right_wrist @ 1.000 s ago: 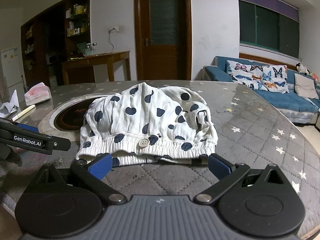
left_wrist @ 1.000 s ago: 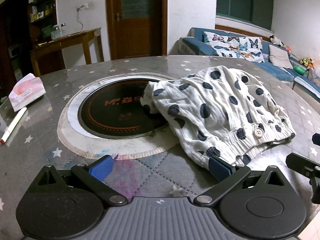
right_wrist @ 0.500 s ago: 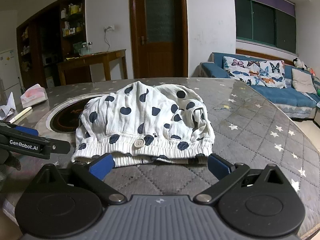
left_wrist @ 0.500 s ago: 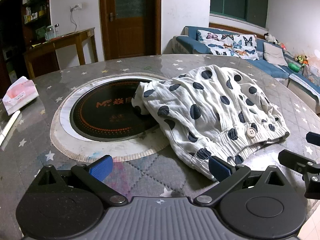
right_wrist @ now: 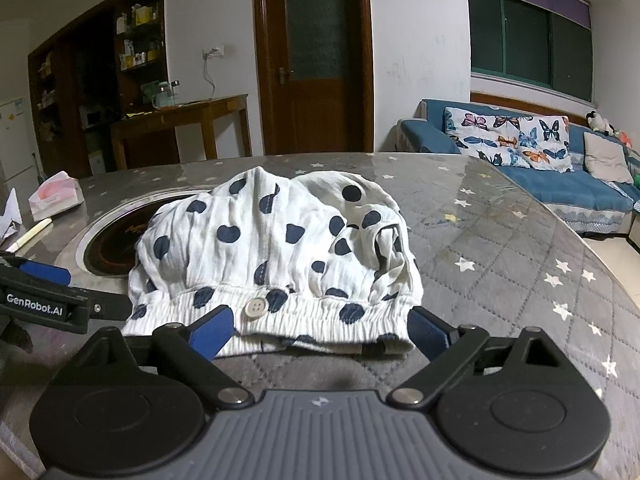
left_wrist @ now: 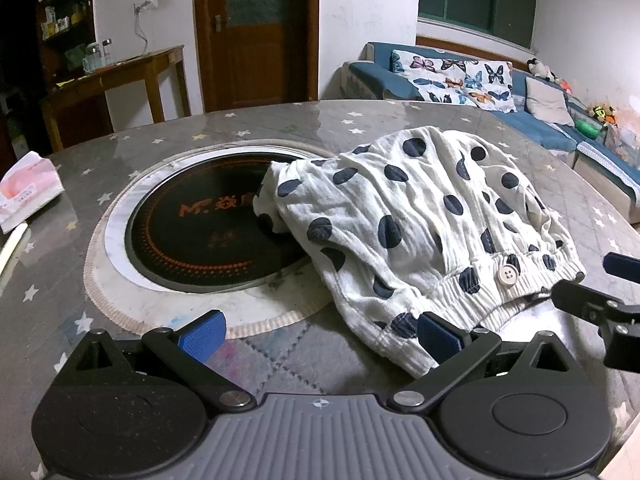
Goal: Fold clothes
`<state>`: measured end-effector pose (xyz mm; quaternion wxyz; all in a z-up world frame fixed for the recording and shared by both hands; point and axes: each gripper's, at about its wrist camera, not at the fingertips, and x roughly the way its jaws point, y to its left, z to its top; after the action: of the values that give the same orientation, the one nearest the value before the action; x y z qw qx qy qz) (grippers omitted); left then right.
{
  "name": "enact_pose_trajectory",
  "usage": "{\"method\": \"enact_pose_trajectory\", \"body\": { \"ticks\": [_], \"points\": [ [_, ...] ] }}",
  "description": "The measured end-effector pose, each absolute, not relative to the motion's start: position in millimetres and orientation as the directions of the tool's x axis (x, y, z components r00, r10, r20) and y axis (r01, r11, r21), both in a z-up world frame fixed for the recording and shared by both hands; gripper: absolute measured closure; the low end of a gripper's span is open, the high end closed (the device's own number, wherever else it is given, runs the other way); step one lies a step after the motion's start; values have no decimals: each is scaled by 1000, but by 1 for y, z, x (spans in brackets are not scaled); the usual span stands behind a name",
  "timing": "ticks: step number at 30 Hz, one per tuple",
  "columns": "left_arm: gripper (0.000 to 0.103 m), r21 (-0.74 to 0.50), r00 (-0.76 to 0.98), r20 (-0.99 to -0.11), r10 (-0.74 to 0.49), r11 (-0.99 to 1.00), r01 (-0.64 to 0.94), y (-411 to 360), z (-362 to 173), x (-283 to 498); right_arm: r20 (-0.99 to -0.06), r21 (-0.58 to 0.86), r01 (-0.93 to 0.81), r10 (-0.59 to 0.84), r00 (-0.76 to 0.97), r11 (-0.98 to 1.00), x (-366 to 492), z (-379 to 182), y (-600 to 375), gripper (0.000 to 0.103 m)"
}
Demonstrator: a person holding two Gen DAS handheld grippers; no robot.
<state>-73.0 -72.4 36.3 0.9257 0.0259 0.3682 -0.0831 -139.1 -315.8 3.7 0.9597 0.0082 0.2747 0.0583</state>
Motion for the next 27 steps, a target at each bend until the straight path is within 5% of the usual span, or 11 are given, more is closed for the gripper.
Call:
{"method": "enact_pose_trajectory", "body": {
  "ticks": [12,24,27],
  "points": [
    [15,-55,674,-714,-188,975,213,-81,33,-49,-564,77,-56,90,821,995,-112,-3,-342,21],
    [61,-124,622,-734,-272,955,271,-85,26,-34,-617,122,-49,115,779,991,-88,-14,-359,47],
    [82,-127,624,-732,-273,955,270,-83,26,-32,-622,135,-58,130,772,989,-85,-15,-359,58]
  ]
}}
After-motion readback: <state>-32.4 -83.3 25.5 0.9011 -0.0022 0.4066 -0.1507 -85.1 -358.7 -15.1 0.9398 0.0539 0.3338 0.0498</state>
